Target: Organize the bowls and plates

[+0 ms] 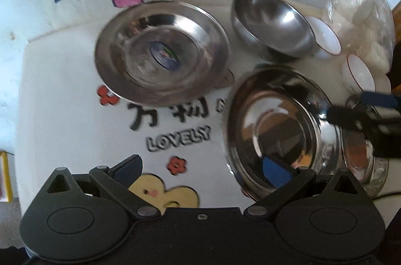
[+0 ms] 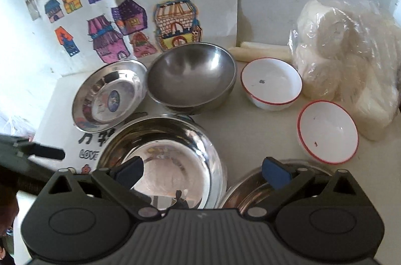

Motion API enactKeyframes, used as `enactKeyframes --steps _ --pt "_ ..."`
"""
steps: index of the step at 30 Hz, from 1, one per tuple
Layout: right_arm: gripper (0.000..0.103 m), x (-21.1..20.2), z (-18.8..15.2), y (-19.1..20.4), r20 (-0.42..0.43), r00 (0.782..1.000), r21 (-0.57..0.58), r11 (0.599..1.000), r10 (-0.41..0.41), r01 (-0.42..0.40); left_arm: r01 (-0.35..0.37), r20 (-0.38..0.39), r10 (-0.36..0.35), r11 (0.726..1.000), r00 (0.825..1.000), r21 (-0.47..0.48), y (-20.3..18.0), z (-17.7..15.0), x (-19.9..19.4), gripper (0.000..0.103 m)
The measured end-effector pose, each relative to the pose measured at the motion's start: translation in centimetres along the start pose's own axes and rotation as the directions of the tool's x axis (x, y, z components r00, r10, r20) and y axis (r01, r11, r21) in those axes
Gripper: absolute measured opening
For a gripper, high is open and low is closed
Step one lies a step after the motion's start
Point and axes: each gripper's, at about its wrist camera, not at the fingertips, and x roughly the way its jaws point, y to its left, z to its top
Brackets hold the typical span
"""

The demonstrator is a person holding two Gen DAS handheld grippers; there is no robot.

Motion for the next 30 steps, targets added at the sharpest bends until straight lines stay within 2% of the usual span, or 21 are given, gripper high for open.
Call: enactKeyframes --steps 4,6,11,13,16,18,20,22,24,26,30 --pt "0.096 1.4 0.5 -0.1 -0.025 1.000 -0.022 1.000 0.001 -0.001 0.016 -0.007 -0.016 1.000 1.000 -0.024 -0.8 -0.6 0.5 0.100" --pt "0.089 2.0 0.7 -0.1 -0.043 0.999 -0.024 1.000 0.001 -0.002 0.012 -0.005 -0.012 1.000 1.000 -0.028 -1.2 -0.7 0.6 0.097" --pt "0.081 3.1 0.7 0.1 -0.078 0.997 -0.029 1.000 0.004 -0.006 0.028 -0.015 -0.029 0.999 0.999 -0.032 -1.7 -0.8 0.8 0.089" --pt "0.076 3.5 0.7 0.2 -0.093 0.996 -0.027 1.000 -0.001 -0.001 0.037 -0.018 -0.037 0.999 0.999 -0.033 -1.8 -0.7 0.8 0.079" --pt "0.066 4.1 0.6 0.1 -0.113 0.994 -0.011 1.000 -0.002 0.001 0.055 -0.014 -0.055 0.998 0.998 -0.039 -1.9 -0.6 0.8 0.070" --pt "0.057 4.2 0.6 0.1 -0.121 0.993 -0.002 1.000 -0.002 0.002 0.081 -0.013 -0.082 0.995 0.997 -0.055 -1.8 -0.4 0.8 0.057" --pt "0.047 4.4 0.5 0.1 -0.130 0.992 0.009 1.000 -0.003 0.004 0.103 -0.018 -0.104 0.993 0.994 -0.062 -1.8 -0.4 0.8 0.039" --pt "0.040 4.4 0.5 0.1 -0.130 0.991 0.016 1.000 -0.025 0.027 0.110 -0.026 -0.112 0.992 0.993 -0.070 -1.8 -0.4 0.9 0.033" --pt "0.023 4.4 0.6 0.0 -0.133 0.990 0.026 0.998 -0.056 0.060 0.097 -0.025 -0.100 0.992 0.995 -0.082 -1.6 -0.5 0.9 0.025" --pt "0.020 4.3 0.6 -0.3 -0.136 0.989 0.049 0.997 -0.056 0.063 0.098 -0.028 -0.101 0.989 0.994 -0.110 -0.9 -0.5 0.8 0.014" --pt "0.017 4.0 0.3 0.0 -0.141 0.990 0.056 0.998 -0.029 0.037 0.084 -0.025 -0.088 0.985 0.996 -0.151 0.4 -0.3 0.3 0.013"
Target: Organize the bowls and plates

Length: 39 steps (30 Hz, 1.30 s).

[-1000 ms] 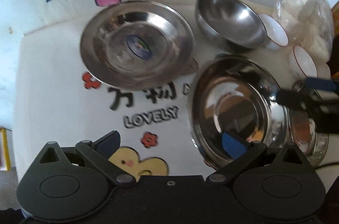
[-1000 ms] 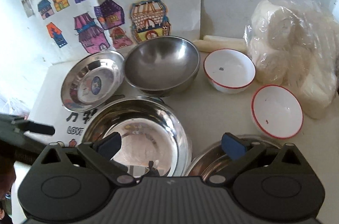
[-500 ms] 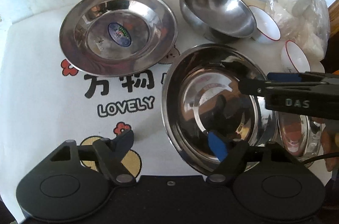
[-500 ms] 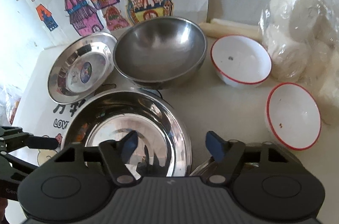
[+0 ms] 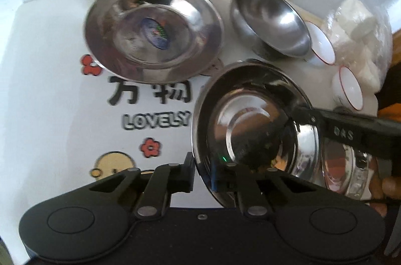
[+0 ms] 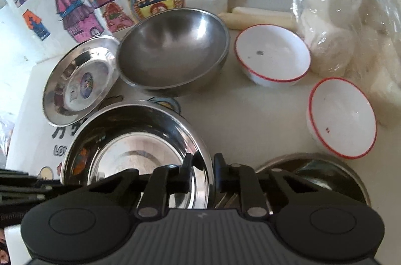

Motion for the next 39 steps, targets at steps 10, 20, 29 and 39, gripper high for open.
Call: enactKeyframes --steps 10,20,29,39 --pt "0.011 -3.2 -0.8 -0.1 0.039 0.996 0.101 0.991 0.081 -0.084 -0.021 0.036 0.022 0.999 0.999 -0.038 0.3 1.0 -2.7 0.013" --pt "0.010 -8.3 -3.8 -5.1 0.089 0.995 0.189 0.980 0.051 -0.067 0.026 0.049 -0.027 0.999 0.998 0.020 -5.8 0.9 -3.3 0.013" --pt "0.010 -11.7 -6.2 -11.1 0.082 0.996 0.281 0.960 -0.026 0.002 0.073 0.002 -0.074 0.989 0.997 0.132 -13.3 -0.2 -1.1 0.016" --pt "0.010 -11.0 -7.5 -14.4 0.044 0.998 0.307 0.951 -0.036 0.021 0.047 -0.044 -0.039 0.981 0.998 0.187 -16.8 -0.6 1.6 0.016"
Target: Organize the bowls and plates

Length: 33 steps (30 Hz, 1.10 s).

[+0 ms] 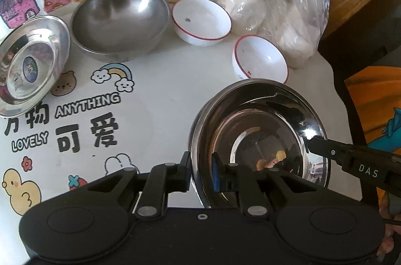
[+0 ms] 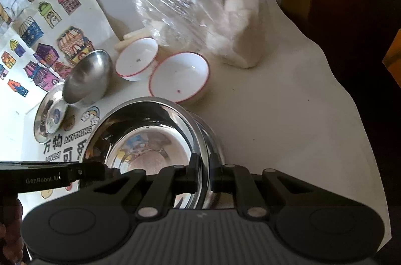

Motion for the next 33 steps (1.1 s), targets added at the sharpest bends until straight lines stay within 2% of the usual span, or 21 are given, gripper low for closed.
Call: enactKeyframes --steps 4,16,33 --pt "0.010 0.4 -0.1 -0.7 -0.016 1.000 -0.014 1.000 0.000 0.000 -0.030 -0.015 0.031 0.999 0.999 0.012 -0.5 0.0 0.6 0.016" --pt "0.011 1.5 0.4 0.5 -0.030 0.999 -0.094 0.995 -0.018 0.015 -0.108 -0.023 0.109 0.993 0.994 0.040 -0.9 0.0 1.3 0.020" --pt "0.012 1.8 0.3 1.7 -0.006 0.997 -0.159 0.984 -0.076 0.074 -0.118 -0.055 0.121 0.991 0.991 0.056 -0.7 0.0 2.5 0.020"
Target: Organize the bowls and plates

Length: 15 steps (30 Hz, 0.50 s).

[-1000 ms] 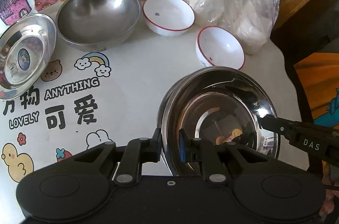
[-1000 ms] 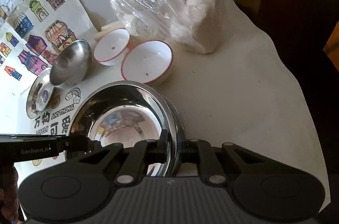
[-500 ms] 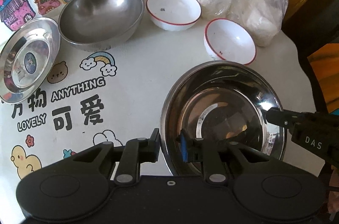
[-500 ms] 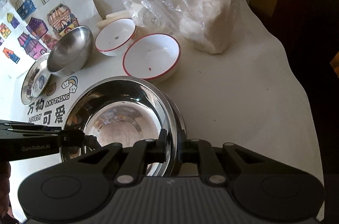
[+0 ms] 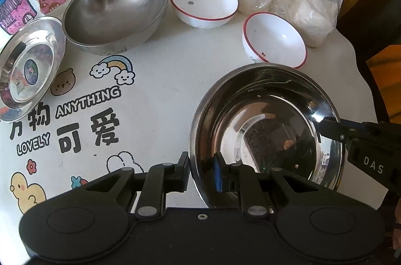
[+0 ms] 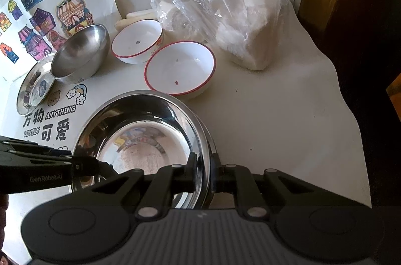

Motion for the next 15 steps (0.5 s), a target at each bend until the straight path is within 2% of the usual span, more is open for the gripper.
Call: enactKeyframes --steps 6,9,13,15 --pt "0.017 0.1 0.1 -0.2 0.002 1.000 0.009 1.000 -0.009 0.009 0.009 0.000 -0.009 1.000 1.000 0.007 -0.2 0.0 0.1 0.026" --pt "0.017 0.1 -0.1 -0.2 -0.002 1.000 0.017 1.000 -0.007 0.007 0.007 0.003 -0.007 1.000 1.000 0.002 -0.2 -0.1 -0.2 0.033" --pt "0.022 -0.4 -0.3 0.0 0.011 1.000 0.021 1.000 -0.010 0.010 0.011 0.034 -0.011 1.000 0.999 -0.017 0.3 -0.2 -1.2 0.058" --pt "0.034 -0.8 -0.4 0.2 0.022 1.000 0.025 1.000 -0.009 0.009 0.010 0.057 -0.008 1.000 0.998 -0.026 0.7 -0.2 -1.9 0.068"
